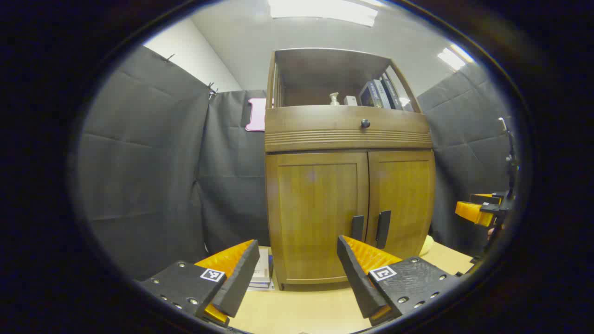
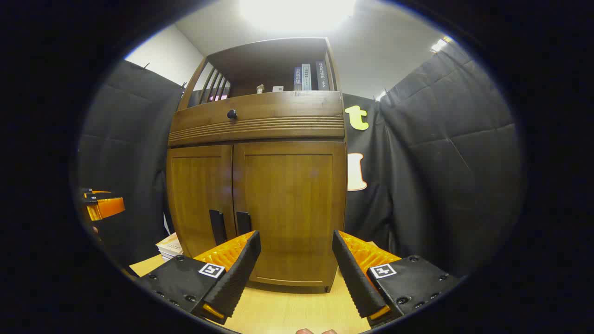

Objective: Open the right door of the double-door shoe cabinet with the right hand, and open the left door with the left hand.

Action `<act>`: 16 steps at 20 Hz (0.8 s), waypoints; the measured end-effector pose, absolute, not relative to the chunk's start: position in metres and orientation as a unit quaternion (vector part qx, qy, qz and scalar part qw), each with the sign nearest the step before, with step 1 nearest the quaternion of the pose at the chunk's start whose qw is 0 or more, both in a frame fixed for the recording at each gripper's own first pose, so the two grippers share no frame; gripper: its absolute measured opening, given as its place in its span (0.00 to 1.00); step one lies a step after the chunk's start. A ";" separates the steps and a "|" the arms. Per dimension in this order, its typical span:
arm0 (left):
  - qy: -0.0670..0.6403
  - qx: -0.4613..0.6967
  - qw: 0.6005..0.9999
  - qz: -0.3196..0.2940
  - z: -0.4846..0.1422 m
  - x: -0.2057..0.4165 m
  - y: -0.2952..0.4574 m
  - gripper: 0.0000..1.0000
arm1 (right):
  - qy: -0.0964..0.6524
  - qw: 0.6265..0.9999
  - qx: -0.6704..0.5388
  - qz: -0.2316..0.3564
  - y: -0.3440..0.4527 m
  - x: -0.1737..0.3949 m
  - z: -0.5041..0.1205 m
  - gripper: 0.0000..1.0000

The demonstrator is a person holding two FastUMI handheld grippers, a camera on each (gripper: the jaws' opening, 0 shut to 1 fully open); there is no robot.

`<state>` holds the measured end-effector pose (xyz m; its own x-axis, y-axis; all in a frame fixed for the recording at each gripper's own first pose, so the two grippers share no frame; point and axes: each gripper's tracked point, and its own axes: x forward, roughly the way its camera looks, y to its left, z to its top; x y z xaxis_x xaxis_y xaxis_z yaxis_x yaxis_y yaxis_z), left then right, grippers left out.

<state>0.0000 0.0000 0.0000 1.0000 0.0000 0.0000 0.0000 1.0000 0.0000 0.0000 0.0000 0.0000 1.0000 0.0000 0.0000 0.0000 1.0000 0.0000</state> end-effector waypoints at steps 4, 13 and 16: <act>0.009 -0.024 1.000 0.002 -0.004 0.001 0.012 0.97 | 0.014 1.000 0.007 -0.008 0.002 0.002 -0.004 0.97; 0.021 -0.044 0.999 0.015 -0.009 0.004 0.018 0.96 | 0.030 1.000 0.001 0.007 0.022 0.012 -0.006 0.97; 0.029 -0.048 0.998 0.014 -0.010 0.007 0.016 0.97 | 0.031 0.999 -0.002 0.017 0.032 0.019 -0.003 0.97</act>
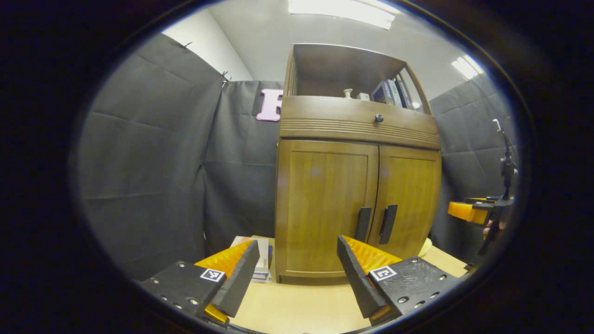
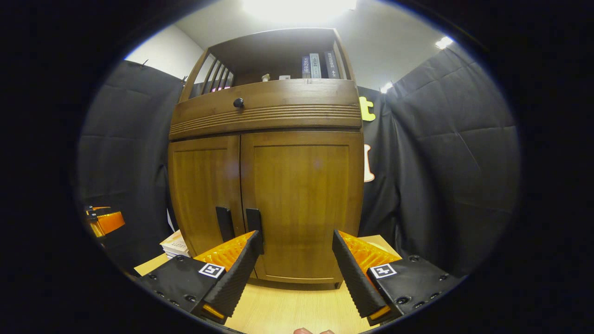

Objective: Open the right door of the double-door shoe cabinet with the right hand, and open the left door with the left hand.

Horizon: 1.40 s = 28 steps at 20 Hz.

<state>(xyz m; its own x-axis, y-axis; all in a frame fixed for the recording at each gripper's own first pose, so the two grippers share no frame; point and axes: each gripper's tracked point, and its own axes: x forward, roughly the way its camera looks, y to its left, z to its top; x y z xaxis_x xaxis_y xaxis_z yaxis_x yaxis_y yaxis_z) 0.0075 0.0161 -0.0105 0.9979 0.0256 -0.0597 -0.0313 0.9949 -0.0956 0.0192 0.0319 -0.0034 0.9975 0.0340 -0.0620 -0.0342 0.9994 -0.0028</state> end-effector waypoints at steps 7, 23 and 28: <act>0.043 -0.080 0.996 0.003 -0.018 0.014 0.020 0.98 | 0.032 0.999 0.009 0.033 0.056 0.047 0.001 0.97; 0.076 -0.071 0.994 0.025 -0.036 0.021 0.035 0.97 | 0.061 0.997 0.013 0.045 0.116 0.147 -0.026 0.97; 0.094 -0.072 0.992 0.032 -0.045 0.017 0.037 0.97 | 0.085 0.996 0.012 0.032 0.118 0.169 -0.046 0.97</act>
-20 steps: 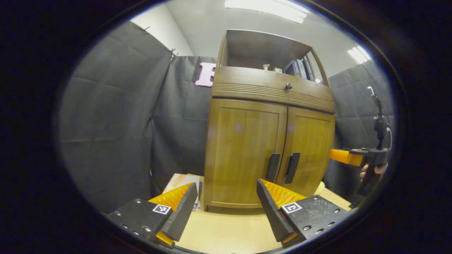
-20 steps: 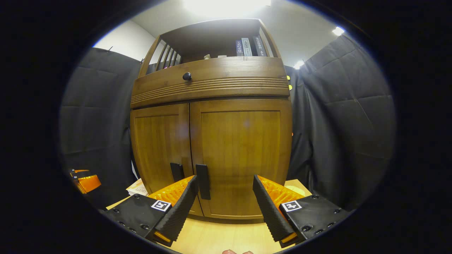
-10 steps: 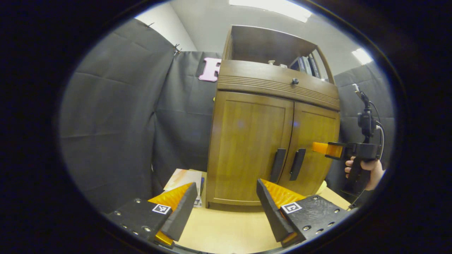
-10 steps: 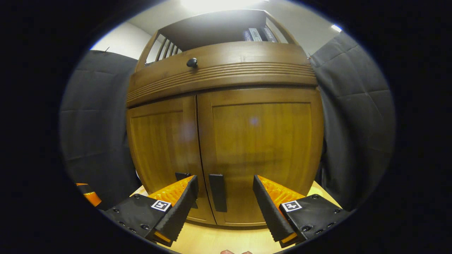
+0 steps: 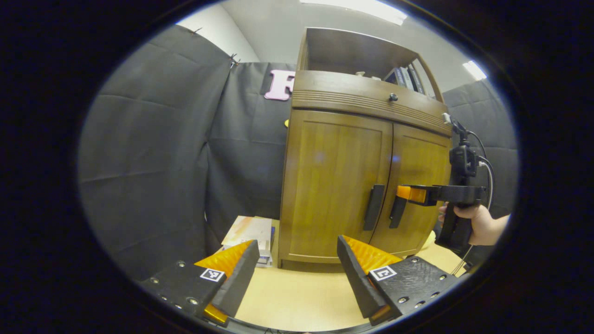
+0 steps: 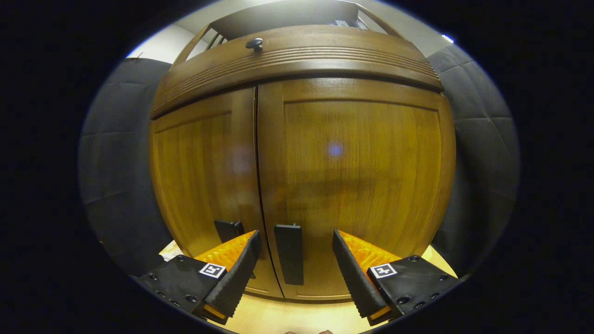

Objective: Open the right door of the double-door shoe cabinet with the right hand, and open the left door with the left hand.

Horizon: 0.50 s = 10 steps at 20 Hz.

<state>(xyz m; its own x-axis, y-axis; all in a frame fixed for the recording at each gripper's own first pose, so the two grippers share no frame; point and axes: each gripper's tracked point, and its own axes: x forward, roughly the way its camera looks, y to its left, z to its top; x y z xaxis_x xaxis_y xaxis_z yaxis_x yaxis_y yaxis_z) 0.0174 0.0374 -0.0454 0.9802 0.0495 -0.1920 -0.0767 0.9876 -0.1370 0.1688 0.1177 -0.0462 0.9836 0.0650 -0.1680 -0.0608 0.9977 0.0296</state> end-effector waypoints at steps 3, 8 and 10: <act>0.097 -0.075 0.992 0.030 -0.045 0.020 0.035 0.98 | 0.097 0.995 0.018 0.025 0.120 0.180 -0.056 0.97; 0.101 -0.078 0.992 0.024 -0.047 0.017 0.033 0.98 | 0.101 0.995 0.018 0.021 0.126 0.192 -0.064 0.60; 0.104 -0.079 0.991 0.020 -0.049 0.012 0.030 0.98 | 0.102 0.994 0.017 0.019 0.129 0.191 -0.063 0.42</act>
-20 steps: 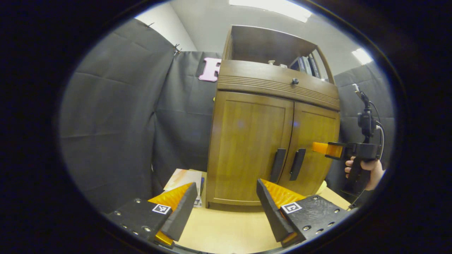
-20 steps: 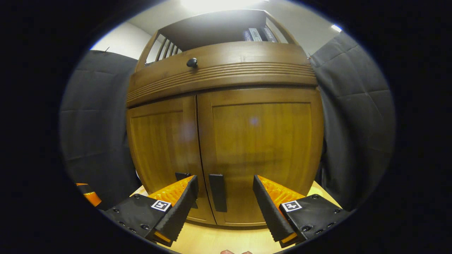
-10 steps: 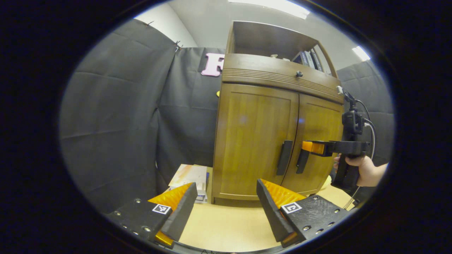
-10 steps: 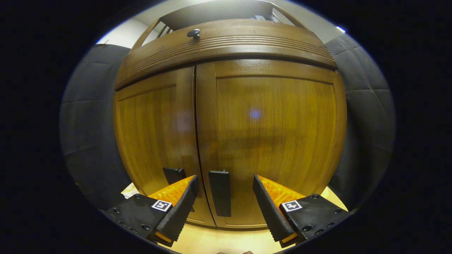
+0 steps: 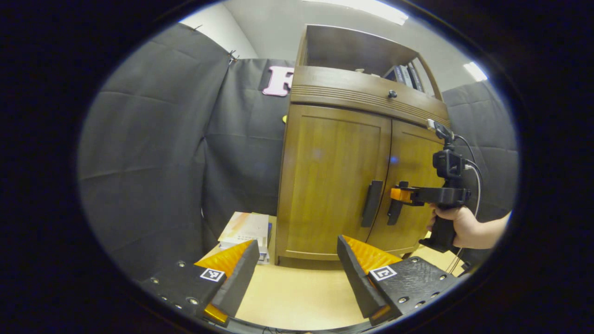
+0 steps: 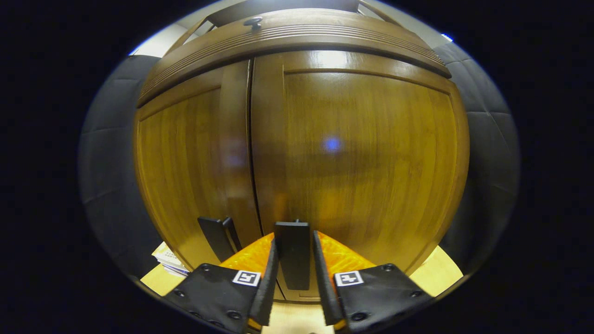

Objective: Open the right door of the double-door shoe cabinet with the right hand, and open the left door with the left hand.

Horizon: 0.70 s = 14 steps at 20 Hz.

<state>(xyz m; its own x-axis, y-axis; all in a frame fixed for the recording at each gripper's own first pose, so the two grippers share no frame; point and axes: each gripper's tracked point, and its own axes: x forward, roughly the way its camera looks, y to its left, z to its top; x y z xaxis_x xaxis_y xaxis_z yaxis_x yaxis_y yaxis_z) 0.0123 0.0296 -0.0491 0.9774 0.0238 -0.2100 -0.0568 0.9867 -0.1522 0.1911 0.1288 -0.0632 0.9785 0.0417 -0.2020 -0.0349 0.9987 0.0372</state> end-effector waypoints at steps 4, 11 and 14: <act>0.103 -0.084 0.991 0.014 -0.047 0.008 0.024 0.97 | 0.106 0.994 0.029 0.012 0.129 0.190 -0.064 0.30; 0.101 -0.071 0.992 0.013 -0.047 0.000 0.027 0.97 | 0.103 0.993 0.020 0.050 0.128 0.178 -0.057 0.27; 0.099 -0.076 0.992 0.008 -0.046 0.000 0.021 0.97 | 0.099 0.993 0.020 0.068 0.126 0.156 -0.061 0.25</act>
<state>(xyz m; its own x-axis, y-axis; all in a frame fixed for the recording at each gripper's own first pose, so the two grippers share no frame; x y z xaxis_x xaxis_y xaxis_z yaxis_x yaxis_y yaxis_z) -0.0001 0.0206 -0.0459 0.9802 0.0000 -0.1979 -0.0302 0.9882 -0.1499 0.1558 0.1261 -0.0610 0.9711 0.1394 -0.1939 -0.1317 0.9899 0.0523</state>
